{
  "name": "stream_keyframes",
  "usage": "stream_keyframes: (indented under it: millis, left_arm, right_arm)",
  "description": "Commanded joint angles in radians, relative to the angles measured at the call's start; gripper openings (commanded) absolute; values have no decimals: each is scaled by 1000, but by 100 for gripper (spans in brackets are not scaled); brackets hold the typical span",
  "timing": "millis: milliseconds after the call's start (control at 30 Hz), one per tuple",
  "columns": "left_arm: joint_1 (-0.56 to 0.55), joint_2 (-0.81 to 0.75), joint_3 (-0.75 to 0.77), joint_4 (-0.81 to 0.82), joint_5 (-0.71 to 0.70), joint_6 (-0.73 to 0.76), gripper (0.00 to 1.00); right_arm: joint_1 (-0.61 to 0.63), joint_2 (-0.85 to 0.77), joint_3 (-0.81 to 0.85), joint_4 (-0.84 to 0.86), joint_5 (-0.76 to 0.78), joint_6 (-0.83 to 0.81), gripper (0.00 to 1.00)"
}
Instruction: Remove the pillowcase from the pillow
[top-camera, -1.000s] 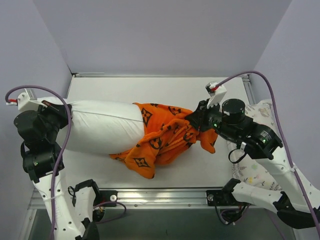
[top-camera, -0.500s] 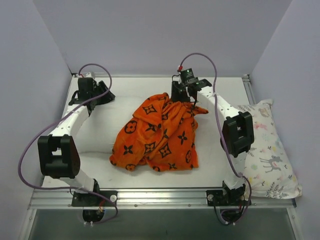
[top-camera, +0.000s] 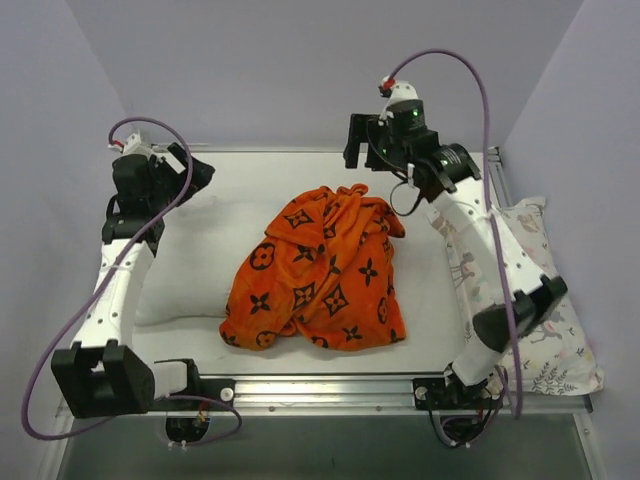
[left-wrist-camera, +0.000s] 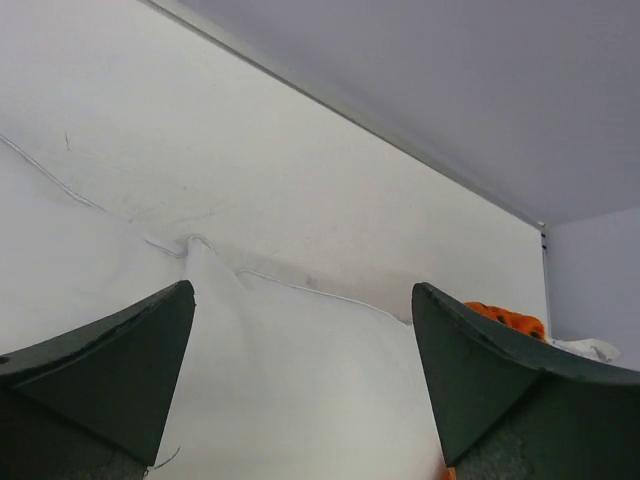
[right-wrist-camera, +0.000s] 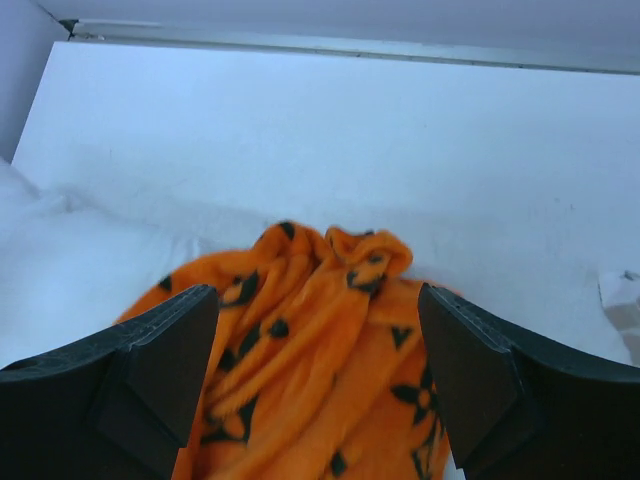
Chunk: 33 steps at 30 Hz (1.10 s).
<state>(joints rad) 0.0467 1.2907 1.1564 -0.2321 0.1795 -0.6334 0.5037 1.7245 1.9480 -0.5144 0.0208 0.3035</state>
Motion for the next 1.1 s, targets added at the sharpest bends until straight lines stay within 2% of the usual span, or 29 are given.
stream_keyframes:
  millis: [0, 33, 67, 167, 267, 300, 367, 400, 500, 633, 767, 833, 867, 900, 933, 967, 1000, 1033, 1067]
  left_arm:
    - [-8, -143, 23, -79, -52, -29, 97]
    - [-8, -178, -1, -96, -72, -41, 97]
    - [-7, -248, -62, -110, -87, -54, 97]
    - [-11, -391, -200, -168, -101, -100, 97]
    - [-39, -558, -323, -191, -81, -182, 97]
    - [-77, -598, -407, -193, -100, -225, 98]
    - [-152, -690, -475, -194, -126, -268, 97]
    - [-177, -711, -536, -193, -162, -299, 97]
    - [-267, -729, -593, -191, -225, -339, 98]
    - [-334, -691, -641, -170, -282, -385, 97]
    - [-338, -625, -672, -122, -298, -410, 97]
    - [-338, -605, -684, -87, -308, -430, 97]
    - [-337, -590, -696, -69, -330, -436, 97]
    - [-335, -581, -695, -41, -345, -437, 94]
    - [-331, -550, -686, -36, -363, -437, 90]
    - [-324, -532, -663, -30, -386, -433, 81]
    - [-314, -509, -650, 0, -385, -417, 56]
    - [-273, -483, -638, 20, -371, -408, 45]
    - [-239, -422, -627, 39, -320, -401, 30]
  right_arm:
    - [97, -192, -153, -49, 122, -15, 83]
    - [120, -239, -214, -36, 142, -3, 82]
    - [148, -335, -371, -14, 154, 18, 81]
    - [277, -503, -651, 76, 208, 89, 79]
    - [418, -595, -799, 134, 278, 166, 78]
    - [458, -605, -869, 166, 304, 174, 77]
    - [562, -600, -905, 186, 372, 190, 78]
    - [594, -588, -911, 197, 396, 200, 79]
    - [685, -519, -894, 198, 464, 210, 80]
    - [719, -425, -853, 203, 490, 226, 81]
    - [737, -347, -834, 208, 525, 236, 81]
    - [730, -312, -822, 192, 541, 232, 77]
    - [727, -281, -810, 177, 554, 241, 73]
    - [714, -275, -808, 154, 565, 246, 54]
    - [704, -276, -813, 149, 567, 250, 41]
    - [691, -295, -833, 149, 562, 253, 27]
    - [676, -307, -840, 148, 555, 250, 7]
    - [632, -321, -848, 143, 548, 246, 0]
    - [609, -354, -856, 133, 542, 243, 0]
